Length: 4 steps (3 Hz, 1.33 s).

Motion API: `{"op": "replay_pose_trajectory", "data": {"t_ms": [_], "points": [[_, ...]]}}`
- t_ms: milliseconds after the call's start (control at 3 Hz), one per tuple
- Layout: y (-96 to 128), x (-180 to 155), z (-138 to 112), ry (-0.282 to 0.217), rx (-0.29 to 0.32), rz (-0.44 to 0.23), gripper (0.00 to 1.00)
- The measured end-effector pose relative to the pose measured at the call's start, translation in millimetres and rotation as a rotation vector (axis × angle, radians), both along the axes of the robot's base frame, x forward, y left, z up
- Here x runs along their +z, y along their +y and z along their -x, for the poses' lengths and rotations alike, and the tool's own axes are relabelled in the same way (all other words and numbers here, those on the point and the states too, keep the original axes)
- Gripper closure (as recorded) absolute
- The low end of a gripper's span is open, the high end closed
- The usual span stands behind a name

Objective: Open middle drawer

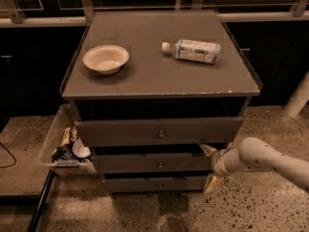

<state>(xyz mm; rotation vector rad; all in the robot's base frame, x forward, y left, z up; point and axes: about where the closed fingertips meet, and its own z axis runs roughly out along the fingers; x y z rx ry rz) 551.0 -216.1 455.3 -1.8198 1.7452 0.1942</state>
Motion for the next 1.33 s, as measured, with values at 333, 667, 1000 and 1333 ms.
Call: {"op": "replay_pose_trajectory", "data": {"t_ms": [333, 667, 1000, 1333], "points": [[0.1, -0.1, 0.0, 0.000, 0.000, 0.000, 0.00], [9.2, -14.6, -1.5, 0.026, 0.017, -0.019, 0.00], [20.5, -37.6, -8.7, 0.062, 0.034, -0.034, 0.00], [44.4, -63.1, -36.7, 0.053, 0.068, -0.066, 0.00]]}}
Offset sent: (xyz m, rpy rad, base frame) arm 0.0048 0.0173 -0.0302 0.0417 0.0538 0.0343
